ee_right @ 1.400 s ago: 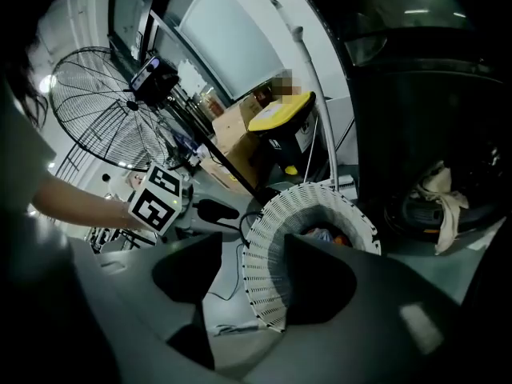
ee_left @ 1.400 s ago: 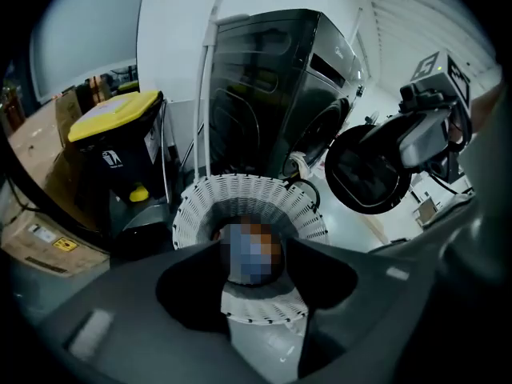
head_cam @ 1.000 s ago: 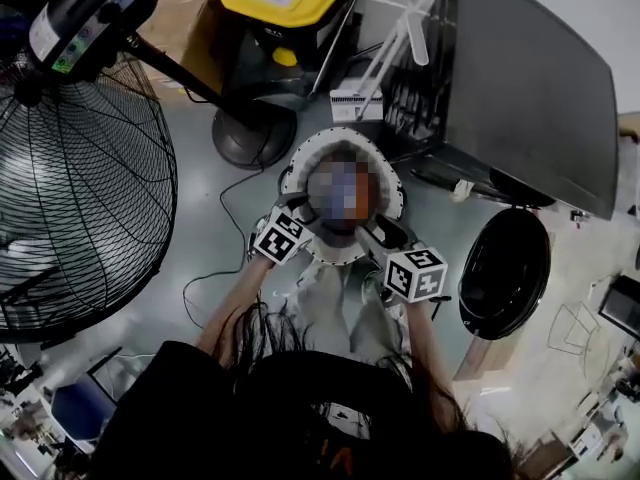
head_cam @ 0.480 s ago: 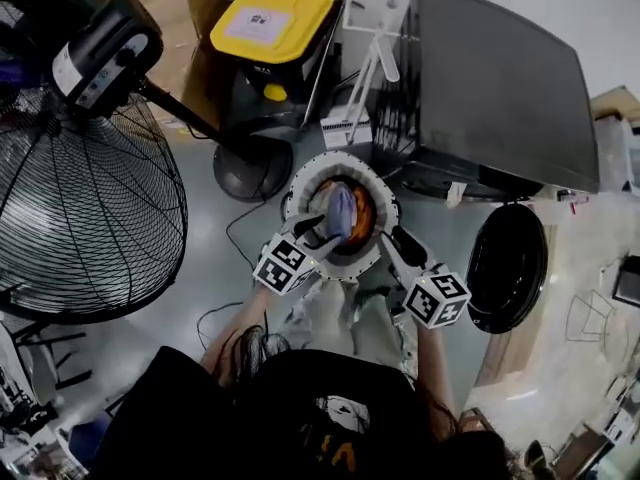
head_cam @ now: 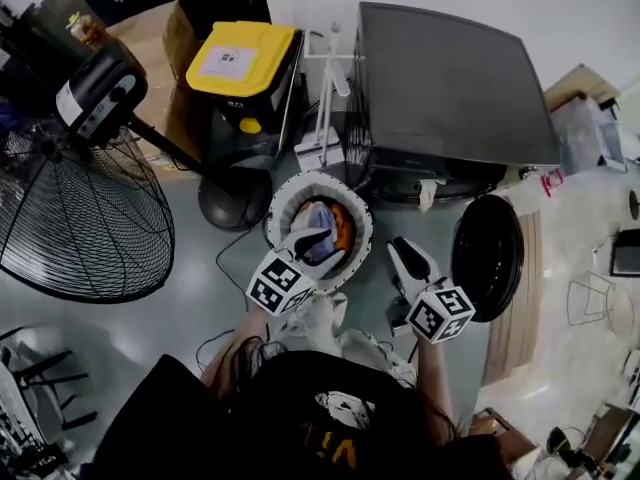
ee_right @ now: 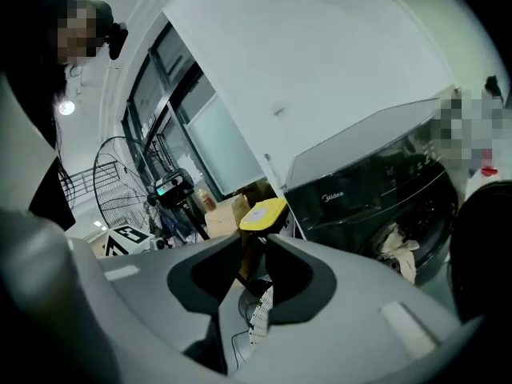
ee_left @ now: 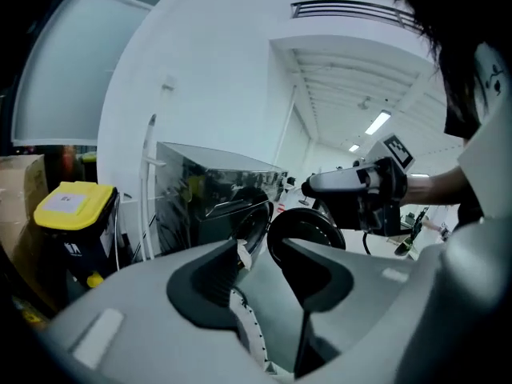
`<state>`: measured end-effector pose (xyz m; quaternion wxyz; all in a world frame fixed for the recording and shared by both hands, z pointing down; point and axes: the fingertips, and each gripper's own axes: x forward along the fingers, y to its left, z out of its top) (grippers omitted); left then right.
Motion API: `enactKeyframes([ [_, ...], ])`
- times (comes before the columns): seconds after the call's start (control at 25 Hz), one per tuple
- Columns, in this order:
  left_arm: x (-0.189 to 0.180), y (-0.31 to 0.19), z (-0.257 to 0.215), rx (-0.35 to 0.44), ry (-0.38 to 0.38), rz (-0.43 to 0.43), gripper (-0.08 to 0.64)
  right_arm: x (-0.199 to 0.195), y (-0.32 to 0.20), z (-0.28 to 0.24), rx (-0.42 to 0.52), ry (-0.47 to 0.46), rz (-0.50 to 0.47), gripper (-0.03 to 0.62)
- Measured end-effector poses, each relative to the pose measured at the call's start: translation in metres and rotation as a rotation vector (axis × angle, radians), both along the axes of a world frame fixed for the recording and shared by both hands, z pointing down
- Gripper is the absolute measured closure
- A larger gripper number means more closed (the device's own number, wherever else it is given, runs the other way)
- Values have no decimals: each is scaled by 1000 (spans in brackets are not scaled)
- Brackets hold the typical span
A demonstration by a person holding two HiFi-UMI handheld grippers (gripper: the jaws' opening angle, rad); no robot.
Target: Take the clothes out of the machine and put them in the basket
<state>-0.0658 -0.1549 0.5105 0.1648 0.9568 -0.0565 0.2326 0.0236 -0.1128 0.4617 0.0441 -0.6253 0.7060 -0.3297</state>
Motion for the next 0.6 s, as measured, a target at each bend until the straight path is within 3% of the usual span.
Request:
enactKeyframes([
  [0.32,31,57,-51,67,76,100,449,29,73,-36,77,25,135,522],
  [0.6,46,123,-86,76,112,130,453,38,136,-57,123,34,198,529],
])
